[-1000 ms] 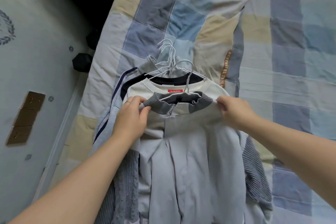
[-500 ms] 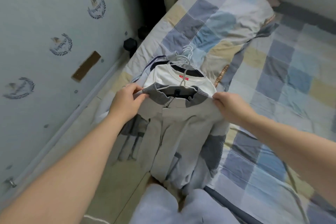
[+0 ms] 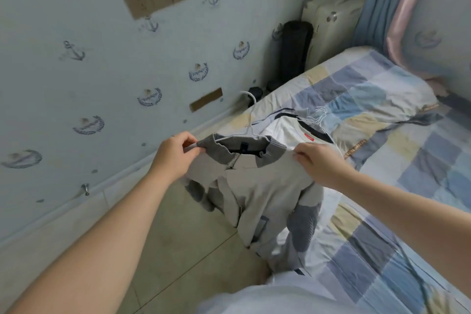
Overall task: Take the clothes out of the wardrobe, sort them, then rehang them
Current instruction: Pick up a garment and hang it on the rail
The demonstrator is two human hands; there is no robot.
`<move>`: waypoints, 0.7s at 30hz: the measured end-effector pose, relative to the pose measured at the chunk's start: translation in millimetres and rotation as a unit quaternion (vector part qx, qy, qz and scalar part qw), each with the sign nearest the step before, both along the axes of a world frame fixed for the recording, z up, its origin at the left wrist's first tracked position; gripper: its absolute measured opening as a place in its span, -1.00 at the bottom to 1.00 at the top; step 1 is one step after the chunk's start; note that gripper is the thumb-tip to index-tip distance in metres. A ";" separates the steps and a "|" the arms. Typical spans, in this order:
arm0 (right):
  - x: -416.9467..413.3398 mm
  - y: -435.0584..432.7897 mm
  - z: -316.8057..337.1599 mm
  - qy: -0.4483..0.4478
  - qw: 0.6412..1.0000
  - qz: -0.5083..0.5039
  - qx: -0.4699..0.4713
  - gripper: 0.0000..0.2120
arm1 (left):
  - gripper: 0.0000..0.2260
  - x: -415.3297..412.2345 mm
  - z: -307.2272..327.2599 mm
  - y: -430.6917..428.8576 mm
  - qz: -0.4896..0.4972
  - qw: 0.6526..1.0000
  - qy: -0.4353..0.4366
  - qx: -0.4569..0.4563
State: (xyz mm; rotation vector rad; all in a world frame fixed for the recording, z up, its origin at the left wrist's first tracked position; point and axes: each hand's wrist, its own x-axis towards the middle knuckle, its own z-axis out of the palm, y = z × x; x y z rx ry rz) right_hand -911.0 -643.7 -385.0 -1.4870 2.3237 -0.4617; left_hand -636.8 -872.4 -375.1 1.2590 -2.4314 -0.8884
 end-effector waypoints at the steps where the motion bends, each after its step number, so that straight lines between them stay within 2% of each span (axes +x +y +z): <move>1: 16.9 -1.2 4.9 0.006 1.000 0.009 -0.008 -0.87 | -0.88 22.8 4.1 4.6 0.007 1.000 0.005 0.000; 10: 184.9 19.6 45.3 0.032 0.995 0.057 -0.075 -0.90 | -0.88 216.9 33.8 48.4 0.046 0.997 0.054 -0.004; 21: 306.2 55.7 101.8 0.057 0.986 0.107 -0.111 -0.87 | -0.87 357.9 82.1 122.1 0.105 0.989 0.086 -0.065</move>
